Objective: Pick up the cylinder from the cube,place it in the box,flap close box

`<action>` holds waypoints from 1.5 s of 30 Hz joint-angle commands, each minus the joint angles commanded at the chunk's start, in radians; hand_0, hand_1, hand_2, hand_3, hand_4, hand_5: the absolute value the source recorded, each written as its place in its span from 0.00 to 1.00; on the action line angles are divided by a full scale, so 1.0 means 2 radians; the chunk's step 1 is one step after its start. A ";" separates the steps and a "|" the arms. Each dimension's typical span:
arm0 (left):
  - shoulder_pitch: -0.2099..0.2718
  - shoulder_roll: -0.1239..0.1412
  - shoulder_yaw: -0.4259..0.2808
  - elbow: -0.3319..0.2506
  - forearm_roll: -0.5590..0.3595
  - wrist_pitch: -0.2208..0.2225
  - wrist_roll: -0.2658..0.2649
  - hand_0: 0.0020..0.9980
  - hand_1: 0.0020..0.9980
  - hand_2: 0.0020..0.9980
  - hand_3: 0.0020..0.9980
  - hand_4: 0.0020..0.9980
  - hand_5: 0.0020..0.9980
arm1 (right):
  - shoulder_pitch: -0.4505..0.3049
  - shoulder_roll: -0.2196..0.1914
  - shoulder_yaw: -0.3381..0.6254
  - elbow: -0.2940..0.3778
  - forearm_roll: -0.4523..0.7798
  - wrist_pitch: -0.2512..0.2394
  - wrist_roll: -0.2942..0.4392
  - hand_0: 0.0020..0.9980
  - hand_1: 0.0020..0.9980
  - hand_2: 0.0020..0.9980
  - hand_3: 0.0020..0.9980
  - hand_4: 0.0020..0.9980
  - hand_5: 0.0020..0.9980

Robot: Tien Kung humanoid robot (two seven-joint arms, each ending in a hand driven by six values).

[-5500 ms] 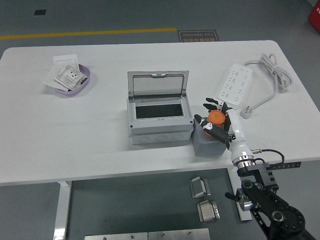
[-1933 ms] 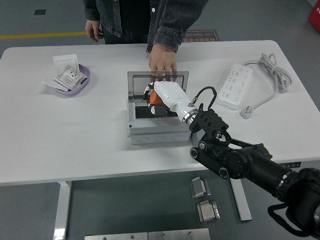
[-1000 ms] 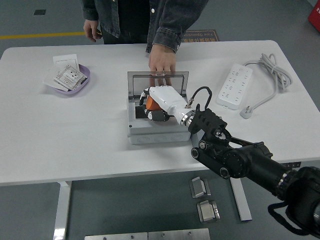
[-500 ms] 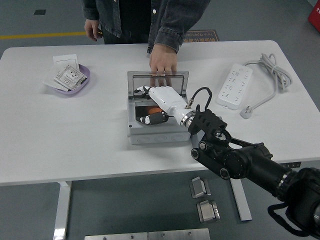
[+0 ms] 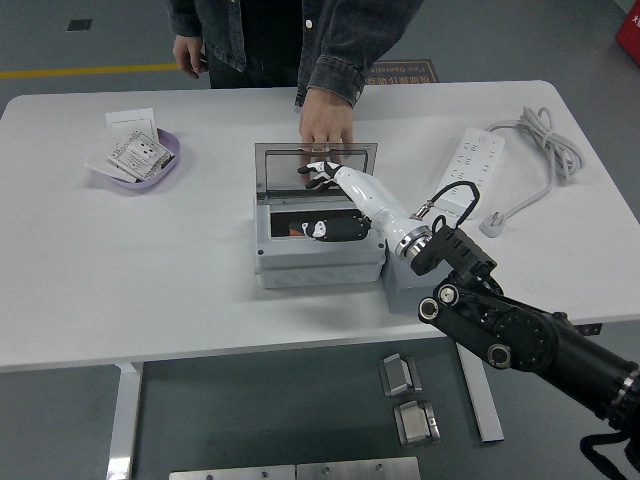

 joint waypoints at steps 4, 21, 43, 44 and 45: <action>0.000 0.000 -0.001 0.000 0.000 0.000 0.000 0.67 0.69 0.62 0.69 0.71 0.32 | 0.008 -0.014 0.012 0.046 0.027 0.007 -0.004 0.75 0.64 0.67 0.79 0.95 0.40; -0.005 0.002 0.000 0.000 0.003 0.000 0.003 0.66 0.68 0.61 0.69 0.70 0.32 | 0.125 0.035 -0.010 -0.073 0.025 0.020 -0.009 0.74 0.64 0.68 0.78 0.93 0.41; -0.007 0.001 0.002 0.000 0.003 -0.001 0.000 0.66 0.68 0.61 0.69 0.70 0.32 | 0.101 0.021 -0.037 -0.087 0.023 0.011 -0.002 0.75 0.63 0.67 0.77 0.92 0.44; -0.007 0.001 0.002 0.000 0.003 -0.001 0.000 0.66 0.68 0.61 0.69 0.70 0.32 | 0.098 0.017 -0.038 -0.080 0.024 0.011 -0.002 0.75 0.63 0.67 0.77 0.92 0.44; -0.007 0.001 0.002 0.000 0.003 -0.001 0.000 0.66 0.68 0.61 0.69 0.70 0.32 | 0.095 0.014 -0.040 -0.073 0.024 0.010 -0.002 0.75 0.63 0.67 0.77 0.92 0.44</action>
